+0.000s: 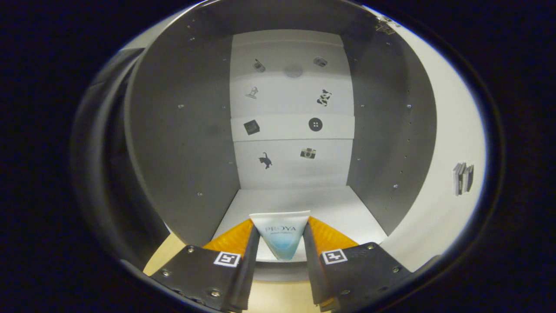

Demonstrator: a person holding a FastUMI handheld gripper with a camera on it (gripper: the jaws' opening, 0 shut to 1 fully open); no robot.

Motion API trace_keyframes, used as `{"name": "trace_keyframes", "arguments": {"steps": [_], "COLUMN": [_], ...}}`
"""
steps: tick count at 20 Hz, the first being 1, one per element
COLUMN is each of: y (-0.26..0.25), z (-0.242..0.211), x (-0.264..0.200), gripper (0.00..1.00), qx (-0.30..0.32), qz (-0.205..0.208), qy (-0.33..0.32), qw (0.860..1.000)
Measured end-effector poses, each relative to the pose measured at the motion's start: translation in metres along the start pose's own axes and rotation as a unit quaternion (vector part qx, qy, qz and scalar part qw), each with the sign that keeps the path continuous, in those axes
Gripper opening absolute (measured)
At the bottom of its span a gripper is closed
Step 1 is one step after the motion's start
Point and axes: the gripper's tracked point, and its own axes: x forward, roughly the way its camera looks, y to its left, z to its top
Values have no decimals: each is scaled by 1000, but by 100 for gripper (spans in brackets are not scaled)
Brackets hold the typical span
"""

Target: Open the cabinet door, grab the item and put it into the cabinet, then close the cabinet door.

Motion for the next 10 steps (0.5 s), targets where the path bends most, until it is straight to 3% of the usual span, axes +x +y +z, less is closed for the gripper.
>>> {"name": "trace_keyframes", "arguments": {"steps": [10], "y": [-7], "z": [-14], "x": [39], "gripper": [55], "qx": [-4], "qz": [-17], "qy": [37], "qw": [999]}}
